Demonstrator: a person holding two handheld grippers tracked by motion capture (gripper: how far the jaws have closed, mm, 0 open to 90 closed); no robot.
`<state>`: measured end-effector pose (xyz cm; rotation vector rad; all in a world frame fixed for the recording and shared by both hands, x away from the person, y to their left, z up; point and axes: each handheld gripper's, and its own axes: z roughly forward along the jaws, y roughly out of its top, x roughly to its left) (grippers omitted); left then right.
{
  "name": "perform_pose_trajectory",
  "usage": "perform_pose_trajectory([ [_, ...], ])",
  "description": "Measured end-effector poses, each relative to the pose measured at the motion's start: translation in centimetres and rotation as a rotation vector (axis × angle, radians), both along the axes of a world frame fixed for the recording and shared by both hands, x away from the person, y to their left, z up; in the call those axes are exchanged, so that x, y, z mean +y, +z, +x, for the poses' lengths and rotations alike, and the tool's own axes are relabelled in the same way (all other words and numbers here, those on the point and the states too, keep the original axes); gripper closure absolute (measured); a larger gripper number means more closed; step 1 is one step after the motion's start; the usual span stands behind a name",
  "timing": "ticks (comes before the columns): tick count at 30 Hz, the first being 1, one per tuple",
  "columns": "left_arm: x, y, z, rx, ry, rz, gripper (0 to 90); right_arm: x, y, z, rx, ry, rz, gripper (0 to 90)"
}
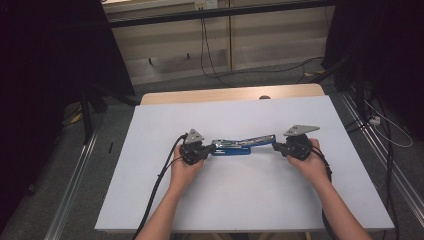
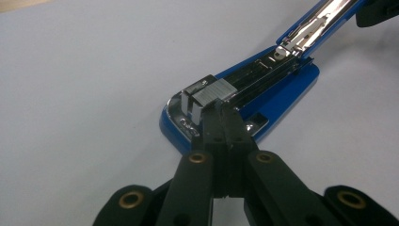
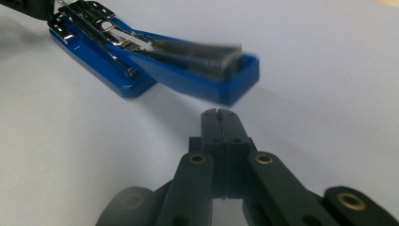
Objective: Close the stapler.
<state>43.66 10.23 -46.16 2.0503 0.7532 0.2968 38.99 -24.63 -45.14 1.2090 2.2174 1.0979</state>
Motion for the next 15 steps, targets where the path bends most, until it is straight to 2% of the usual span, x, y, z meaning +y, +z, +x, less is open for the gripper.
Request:
perform_pose_trajectory([
  [8,0.06,-0.03,0.0,0.005,0.006,-0.006,90.0,0.4,0.17,0.01,-0.019,0.013,0.019,90.0],
  [15,0.28,-0.08,0.06,0.019,0.011,-0.022,90.0,0.73,0.03,-0.23,-0.015,0.029,0.044,90.0],
])
